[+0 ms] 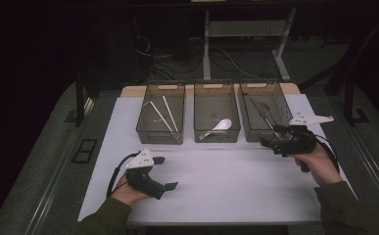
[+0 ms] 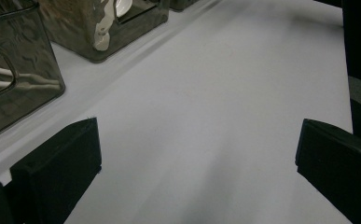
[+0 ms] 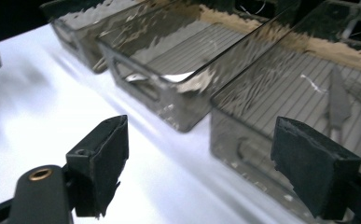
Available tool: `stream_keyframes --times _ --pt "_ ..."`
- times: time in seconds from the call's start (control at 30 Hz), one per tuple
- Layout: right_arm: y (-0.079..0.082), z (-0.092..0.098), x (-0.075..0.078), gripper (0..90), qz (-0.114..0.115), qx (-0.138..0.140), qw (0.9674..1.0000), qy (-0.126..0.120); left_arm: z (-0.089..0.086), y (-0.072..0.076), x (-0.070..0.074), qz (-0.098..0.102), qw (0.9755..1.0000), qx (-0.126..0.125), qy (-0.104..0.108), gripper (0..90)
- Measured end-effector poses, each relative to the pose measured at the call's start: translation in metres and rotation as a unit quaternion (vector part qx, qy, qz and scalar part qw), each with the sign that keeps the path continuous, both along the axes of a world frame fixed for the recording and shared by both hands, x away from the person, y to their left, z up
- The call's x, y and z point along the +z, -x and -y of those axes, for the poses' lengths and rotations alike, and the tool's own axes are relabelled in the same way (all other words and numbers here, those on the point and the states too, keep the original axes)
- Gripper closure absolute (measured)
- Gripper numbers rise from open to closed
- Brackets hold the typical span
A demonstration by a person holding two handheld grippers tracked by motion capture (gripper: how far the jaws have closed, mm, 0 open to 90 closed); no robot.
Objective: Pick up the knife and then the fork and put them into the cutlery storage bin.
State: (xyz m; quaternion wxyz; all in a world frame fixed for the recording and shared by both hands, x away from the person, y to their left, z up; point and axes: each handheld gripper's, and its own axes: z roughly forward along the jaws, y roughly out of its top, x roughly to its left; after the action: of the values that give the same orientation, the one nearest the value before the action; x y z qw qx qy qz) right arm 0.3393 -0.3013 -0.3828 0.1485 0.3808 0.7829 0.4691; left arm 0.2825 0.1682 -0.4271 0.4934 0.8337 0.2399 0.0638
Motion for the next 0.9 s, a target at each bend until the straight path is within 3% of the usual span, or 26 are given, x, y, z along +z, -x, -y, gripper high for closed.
stream_keyframes --times 0.47,0.9 --pt "0.039 -0.009 -0.019 16.9 0.013 0.022 0.9995 0.016 -0.001 0.001 0.001 0.0 1.0 0.002 0.003 0.0" --pt "0.067 -0.009 -0.044 16.9 0.001 0.045 0.9989 0.011 -0.001 0.002 0.001 0.0 1.0 0.003 0.002 0.0"
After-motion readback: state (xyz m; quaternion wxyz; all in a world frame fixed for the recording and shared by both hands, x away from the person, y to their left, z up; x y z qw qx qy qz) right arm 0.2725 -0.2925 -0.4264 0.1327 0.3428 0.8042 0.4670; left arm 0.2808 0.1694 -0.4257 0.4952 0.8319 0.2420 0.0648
